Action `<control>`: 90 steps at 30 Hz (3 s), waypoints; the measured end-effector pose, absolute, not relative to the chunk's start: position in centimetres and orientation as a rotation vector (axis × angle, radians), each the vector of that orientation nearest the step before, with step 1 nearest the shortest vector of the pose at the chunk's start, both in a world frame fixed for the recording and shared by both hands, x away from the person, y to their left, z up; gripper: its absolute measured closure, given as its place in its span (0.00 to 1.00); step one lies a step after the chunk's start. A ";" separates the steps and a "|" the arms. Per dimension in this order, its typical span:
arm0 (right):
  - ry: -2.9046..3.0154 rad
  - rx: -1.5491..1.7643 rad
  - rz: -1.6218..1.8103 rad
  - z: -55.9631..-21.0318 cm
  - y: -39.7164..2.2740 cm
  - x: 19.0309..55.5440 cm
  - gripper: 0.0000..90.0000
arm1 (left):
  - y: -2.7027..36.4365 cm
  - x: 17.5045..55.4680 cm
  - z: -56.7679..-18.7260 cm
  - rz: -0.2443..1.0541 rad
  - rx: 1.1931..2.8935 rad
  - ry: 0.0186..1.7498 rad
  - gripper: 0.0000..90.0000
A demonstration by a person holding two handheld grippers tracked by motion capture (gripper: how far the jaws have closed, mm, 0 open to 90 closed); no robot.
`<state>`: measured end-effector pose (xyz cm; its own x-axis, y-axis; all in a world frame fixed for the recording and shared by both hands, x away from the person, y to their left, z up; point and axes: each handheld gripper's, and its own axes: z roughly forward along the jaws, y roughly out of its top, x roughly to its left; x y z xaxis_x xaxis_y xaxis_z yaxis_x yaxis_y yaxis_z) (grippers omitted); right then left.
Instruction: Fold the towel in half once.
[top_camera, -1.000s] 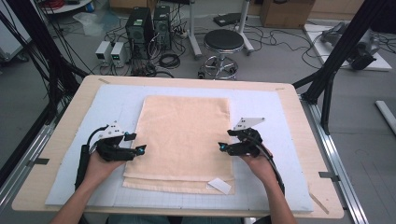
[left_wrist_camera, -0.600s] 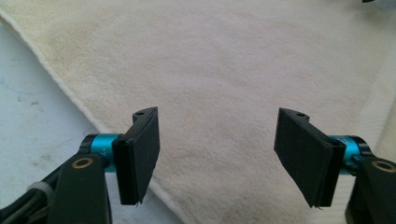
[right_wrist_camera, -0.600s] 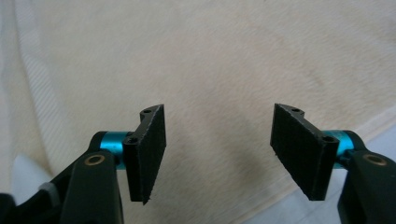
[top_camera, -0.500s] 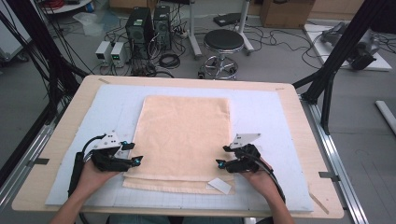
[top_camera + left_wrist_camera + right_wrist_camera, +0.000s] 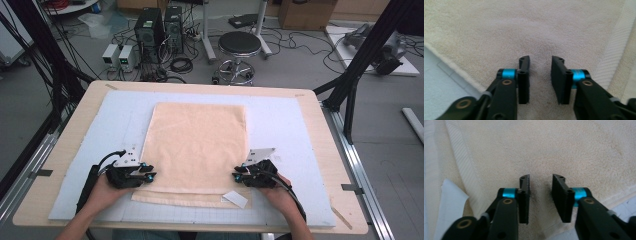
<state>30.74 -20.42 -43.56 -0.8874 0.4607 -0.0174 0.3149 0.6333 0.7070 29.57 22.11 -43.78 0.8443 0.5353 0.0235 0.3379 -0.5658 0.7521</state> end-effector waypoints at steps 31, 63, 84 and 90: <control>2.756 0.506 1.116 -43.3 -20.3 27.9 0.71 | 22.0 26.8 -43.5 0.220 2.241 0.542 0.77; 2.759 0.481 1.272 -41.6 -21.4 25.7 0.77 | 22.9 24.7 -41.6 0.227 2.142 0.527 0.72; 2.788 0.514 1.194 -43.9 -20.8 27.7 0.69 | 23.3 25.7 -44.1 0.245 2.214 0.549 0.75; 2.797 0.500 1.201 -43.9 -21.0 27.8 0.76 | 23.3 25.4 -44.1 0.237 2.201 0.586 0.86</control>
